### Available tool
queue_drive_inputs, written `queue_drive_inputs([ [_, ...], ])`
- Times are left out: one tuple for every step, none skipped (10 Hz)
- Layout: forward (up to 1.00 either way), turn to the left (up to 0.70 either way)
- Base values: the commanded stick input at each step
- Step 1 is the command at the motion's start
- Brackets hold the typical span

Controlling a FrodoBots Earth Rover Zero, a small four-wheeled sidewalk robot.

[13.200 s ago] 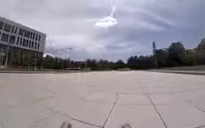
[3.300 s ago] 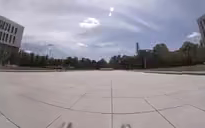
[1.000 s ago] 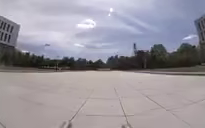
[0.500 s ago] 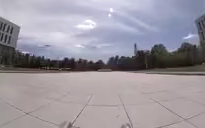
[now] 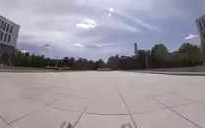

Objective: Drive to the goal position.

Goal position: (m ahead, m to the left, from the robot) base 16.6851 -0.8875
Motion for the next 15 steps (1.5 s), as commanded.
queue_drive_inputs([
  [0.70, 0.07],
  [0.70, 0.00],
  [0.70, 0.00],
  [0.70, 0.00],
  [0.70, 0.00],
  [0.70, 0.00],
  [0.70, 0.00],
  [0.70, 0.00],
  [0.70, 0.00],
  [0.70, 0.00],
  [0.70, 0.00],
  [0.70, 0.00],
  [0.70, 0.00],
  [0.70, 0.00],
  [0.70, 0.00],
])
